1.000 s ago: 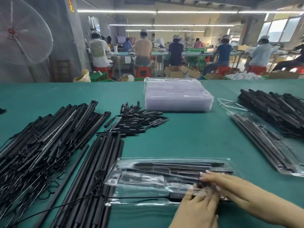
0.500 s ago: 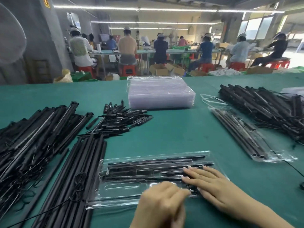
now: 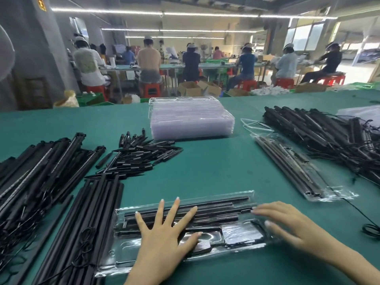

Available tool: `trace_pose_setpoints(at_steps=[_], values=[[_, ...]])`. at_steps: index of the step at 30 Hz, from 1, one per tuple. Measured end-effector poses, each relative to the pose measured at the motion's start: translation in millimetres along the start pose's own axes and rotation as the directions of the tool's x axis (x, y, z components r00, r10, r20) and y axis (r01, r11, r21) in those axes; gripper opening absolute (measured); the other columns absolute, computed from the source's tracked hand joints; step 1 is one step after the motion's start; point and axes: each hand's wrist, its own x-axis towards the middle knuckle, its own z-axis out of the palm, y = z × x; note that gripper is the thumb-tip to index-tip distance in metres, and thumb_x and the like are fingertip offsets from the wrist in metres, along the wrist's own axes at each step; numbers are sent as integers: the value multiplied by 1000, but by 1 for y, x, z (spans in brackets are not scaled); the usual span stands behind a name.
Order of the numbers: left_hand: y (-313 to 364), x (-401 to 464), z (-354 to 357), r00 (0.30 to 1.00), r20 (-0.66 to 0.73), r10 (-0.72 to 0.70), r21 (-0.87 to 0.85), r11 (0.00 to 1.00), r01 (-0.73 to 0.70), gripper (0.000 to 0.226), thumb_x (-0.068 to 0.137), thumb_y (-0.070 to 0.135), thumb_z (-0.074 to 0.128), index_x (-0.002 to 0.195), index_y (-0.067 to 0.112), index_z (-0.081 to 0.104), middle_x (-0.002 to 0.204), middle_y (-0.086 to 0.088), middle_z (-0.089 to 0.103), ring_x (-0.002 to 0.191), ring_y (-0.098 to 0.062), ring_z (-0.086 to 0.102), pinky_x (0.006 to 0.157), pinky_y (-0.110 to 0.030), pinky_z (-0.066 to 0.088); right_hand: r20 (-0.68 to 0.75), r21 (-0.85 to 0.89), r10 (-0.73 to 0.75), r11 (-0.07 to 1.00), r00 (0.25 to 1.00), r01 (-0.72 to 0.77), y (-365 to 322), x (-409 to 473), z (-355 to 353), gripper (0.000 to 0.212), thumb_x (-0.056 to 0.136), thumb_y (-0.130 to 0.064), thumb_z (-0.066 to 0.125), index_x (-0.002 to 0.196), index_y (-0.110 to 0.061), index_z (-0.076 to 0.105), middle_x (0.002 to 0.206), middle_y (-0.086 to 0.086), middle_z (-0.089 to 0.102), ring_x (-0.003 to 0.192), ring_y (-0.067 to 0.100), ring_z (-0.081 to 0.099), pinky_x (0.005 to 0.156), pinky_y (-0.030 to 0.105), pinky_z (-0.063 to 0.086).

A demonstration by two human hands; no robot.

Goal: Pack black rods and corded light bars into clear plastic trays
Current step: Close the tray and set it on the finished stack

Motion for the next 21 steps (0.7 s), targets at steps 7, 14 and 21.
trace_pose_setpoints(at_steps=[7,14,21], values=[[3,0,-1,1000,10,-13,13,1000,12,57,61,81,-15,117,77,-25,145,26,-30,141,-15,-28,102,-67,-21,109,-7,45,999,993,-45,3,-8,1,41,95,-54,40,133,-41,48,133,-31,48,123,-9,42,100,18,33],[3,1,0,999,27,-30,39,999,29,58,59,79,-18,116,75,-30,144,27,-32,135,-12,-35,101,-67,-21,-139,340,343,898,929,-281,3,0,5,28,91,-16,56,106,-35,69,113,-13,62,112,1,53,96,9,34],[4,1,-1,999,31,-26,48,999,25,60,58,78,-19,116,74,-31,142,28,-35,135,-12,-35,103,-67,-18,-8,130,201,972,980,-198,6,-8,-12,21,89,-39,56,93,-30,76,110,-16,61,106,2,56,91,20,42]])
